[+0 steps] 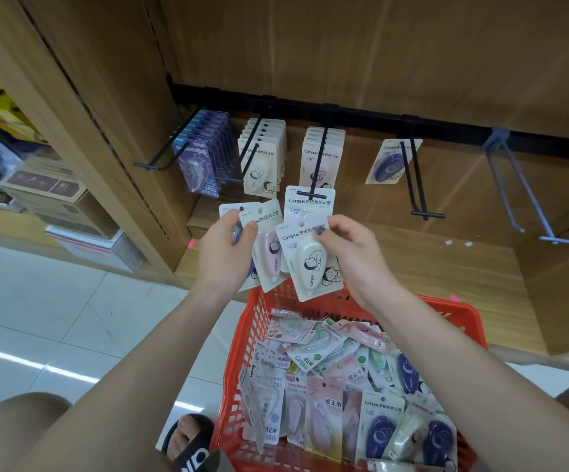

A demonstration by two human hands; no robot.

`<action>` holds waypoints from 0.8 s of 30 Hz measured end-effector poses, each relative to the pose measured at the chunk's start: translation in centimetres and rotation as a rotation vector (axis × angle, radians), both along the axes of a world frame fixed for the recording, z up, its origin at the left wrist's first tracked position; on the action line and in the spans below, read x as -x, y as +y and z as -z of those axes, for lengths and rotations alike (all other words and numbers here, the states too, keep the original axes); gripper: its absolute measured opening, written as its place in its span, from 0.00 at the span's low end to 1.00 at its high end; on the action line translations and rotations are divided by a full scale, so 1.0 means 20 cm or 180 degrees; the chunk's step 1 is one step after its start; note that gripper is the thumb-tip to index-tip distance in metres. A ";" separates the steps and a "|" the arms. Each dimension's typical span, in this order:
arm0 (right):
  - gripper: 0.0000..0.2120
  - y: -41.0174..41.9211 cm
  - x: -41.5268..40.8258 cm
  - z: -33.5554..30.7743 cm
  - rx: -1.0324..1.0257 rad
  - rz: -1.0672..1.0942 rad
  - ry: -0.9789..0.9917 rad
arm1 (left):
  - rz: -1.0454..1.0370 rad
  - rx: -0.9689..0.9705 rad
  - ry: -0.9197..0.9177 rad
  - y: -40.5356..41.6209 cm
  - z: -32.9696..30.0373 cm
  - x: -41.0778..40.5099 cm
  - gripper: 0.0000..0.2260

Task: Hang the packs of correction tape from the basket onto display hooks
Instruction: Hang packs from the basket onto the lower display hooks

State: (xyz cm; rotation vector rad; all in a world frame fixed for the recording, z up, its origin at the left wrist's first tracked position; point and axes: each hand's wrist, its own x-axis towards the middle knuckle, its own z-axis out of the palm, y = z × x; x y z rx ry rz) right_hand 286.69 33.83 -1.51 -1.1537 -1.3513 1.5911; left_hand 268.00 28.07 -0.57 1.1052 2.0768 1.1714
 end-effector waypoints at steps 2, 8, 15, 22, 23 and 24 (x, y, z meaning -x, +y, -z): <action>0.08 -0.01 0.00 0.01 -0.0004 0.0047 -0.0020 | -0.0085 -0.0031 -0.0006 0.00 0.01 0.02 0.14; 0.08 0.05 0.03 0.04 -0.0038 0.0357 -0.0196 | -0.0193 0.0047 0.0102 0.03 0.02 0.02 0.15; 0.08 0.37 0.15 0.02 0.0067 0.0635 -0.0382 | -0.0275 0.0101 0.0155 0.04 0.00 0.02 0.15; 0.11 0.53 0.20 0.02 0.0078 0.0826 -0.0557 | -0.0193 0.0120 -0.0099 0.05 -0.04 0.01 0.13; 0.10 0.54 0.20 0.02 0.0068 0.0808 -0.0563 | -0.0202 0.0119 -0.0122 0.05 -0.04 0.01 0.13; 0.10 0.55 0.20 0.01 0.0050 0.0782 -0.0592 | -0.0206 0.0104 -0.0126 0.05 -0.04 0.01 0.13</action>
